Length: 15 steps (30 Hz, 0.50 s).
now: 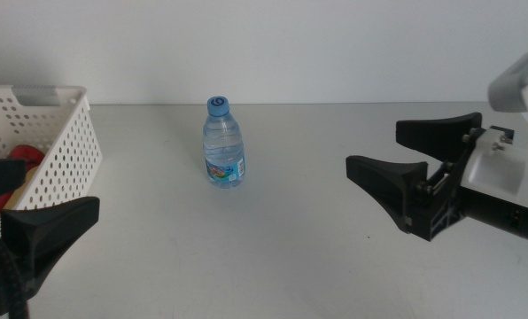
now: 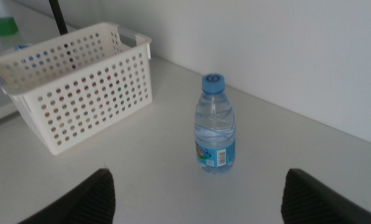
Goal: Use arms to grab the bottles and put them into the dustbin to the left of the table.
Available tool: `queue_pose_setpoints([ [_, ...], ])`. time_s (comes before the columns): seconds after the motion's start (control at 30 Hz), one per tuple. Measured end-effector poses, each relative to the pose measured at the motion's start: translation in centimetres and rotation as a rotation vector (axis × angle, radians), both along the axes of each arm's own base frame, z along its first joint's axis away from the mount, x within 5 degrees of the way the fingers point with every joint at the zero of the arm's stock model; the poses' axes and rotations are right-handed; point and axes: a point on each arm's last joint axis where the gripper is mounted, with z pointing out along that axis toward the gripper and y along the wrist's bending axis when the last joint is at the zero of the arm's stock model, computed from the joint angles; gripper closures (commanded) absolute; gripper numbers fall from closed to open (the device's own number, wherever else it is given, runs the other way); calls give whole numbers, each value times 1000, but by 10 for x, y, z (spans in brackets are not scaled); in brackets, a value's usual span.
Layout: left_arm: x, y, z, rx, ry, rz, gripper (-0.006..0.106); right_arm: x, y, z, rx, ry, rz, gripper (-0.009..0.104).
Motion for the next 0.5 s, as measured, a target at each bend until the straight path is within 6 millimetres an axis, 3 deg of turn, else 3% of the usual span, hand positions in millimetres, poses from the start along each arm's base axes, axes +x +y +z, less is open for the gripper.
queue_pose_setpoints([
  [0.17,0,0,0,0,0,0,11,-25,-17,4,85,-69,-81,22],
  [0.33,0,0,0,0,0,0,11,-41,-37,16,-44,-59,-244,25],
  [0.5,0,0,0,0,0,0,11,-64,-43,53,-212,39,-161,30],
])
